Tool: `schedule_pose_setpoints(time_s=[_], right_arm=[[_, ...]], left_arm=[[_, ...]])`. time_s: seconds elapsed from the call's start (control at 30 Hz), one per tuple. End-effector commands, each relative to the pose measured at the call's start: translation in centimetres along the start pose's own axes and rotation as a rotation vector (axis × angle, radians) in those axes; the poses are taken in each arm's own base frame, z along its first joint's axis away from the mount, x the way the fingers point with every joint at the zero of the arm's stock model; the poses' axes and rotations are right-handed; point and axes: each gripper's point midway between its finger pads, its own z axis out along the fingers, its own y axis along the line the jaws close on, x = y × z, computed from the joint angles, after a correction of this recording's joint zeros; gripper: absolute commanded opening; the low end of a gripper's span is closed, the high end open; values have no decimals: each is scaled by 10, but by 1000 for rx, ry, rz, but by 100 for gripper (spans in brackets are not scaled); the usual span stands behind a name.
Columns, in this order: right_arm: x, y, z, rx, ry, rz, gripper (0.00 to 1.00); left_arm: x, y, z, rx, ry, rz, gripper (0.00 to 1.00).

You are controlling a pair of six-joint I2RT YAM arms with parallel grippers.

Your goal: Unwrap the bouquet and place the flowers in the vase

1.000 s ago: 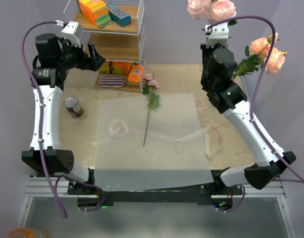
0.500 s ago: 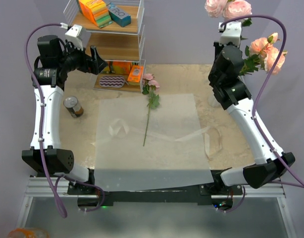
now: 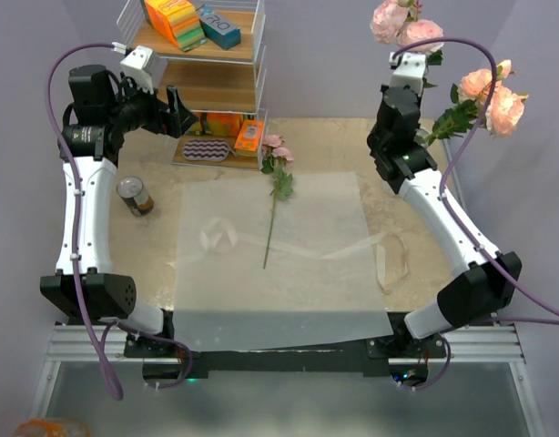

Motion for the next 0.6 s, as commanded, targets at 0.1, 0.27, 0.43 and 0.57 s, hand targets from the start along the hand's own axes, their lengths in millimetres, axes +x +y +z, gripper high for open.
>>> schedule_pose_setpoints(time_s=[0.1,0.27,0.43,0.57], right_arm=[[1,-17,22,174,43,121,2],[11,-23,25,216,85,171,37],[15,-24,23,156,105,212,64],[10,-25,16,115,106,246,64]], left_arm=[[-13,-7,-20,-11,-41,78,99],[-15,-9,-22,-10,-40,93,99],[-15,-10,-23,-7,-40,93,99],[-16,-10,-24,-9,-41,97,99]])
